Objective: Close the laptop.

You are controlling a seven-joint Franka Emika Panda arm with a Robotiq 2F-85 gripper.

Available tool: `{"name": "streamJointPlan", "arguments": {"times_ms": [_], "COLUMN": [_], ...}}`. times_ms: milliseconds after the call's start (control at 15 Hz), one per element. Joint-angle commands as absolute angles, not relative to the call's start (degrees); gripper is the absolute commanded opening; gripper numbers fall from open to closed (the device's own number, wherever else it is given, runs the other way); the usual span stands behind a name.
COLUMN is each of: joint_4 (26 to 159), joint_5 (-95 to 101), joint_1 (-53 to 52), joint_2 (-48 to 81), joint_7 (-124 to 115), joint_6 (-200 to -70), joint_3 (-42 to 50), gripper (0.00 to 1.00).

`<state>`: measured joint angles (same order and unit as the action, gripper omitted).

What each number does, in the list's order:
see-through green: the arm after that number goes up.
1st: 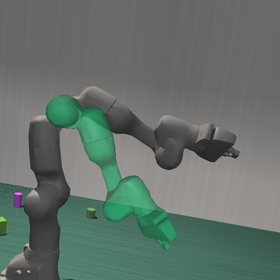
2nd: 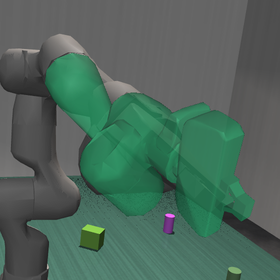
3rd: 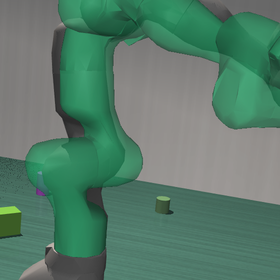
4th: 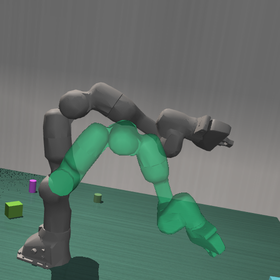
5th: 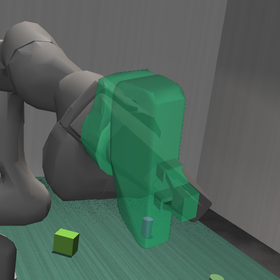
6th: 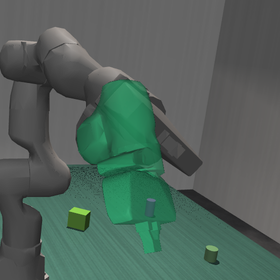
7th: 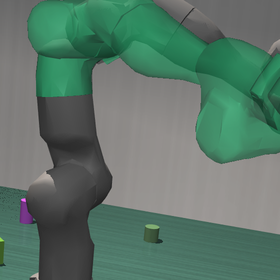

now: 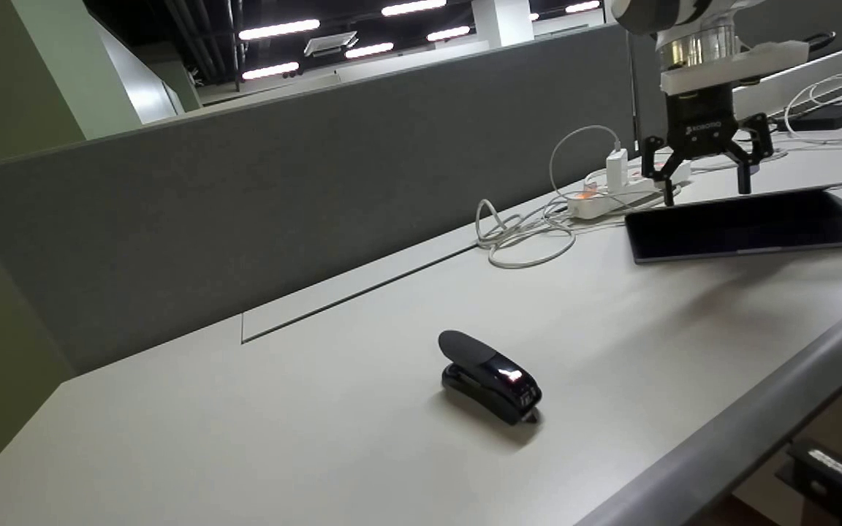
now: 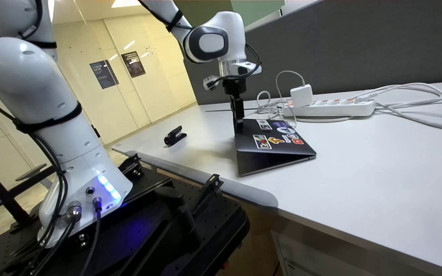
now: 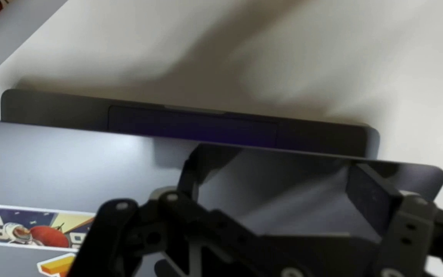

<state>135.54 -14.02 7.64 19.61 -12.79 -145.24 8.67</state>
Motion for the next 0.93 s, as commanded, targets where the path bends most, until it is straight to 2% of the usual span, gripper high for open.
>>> {"name": "streamJointPlan", "arguments": {"times_ms": [0, 467, 867], "joint_4": [137.52, 139.14, 139.52], "joint_5": [-10.50, -6.05, -6.19], "joint_1": [7.15, 7.00, 7.68], "joint_2": [21.58, 26.24, 27.93], "joint_7": [-12.73, -11.52, -8.52], "joint_6": [-151.68, -161.45, -164.34], "joint_3": [9.92, 11.41, 10.52], "gripper": [1.00, 1.00, 1.00]}}
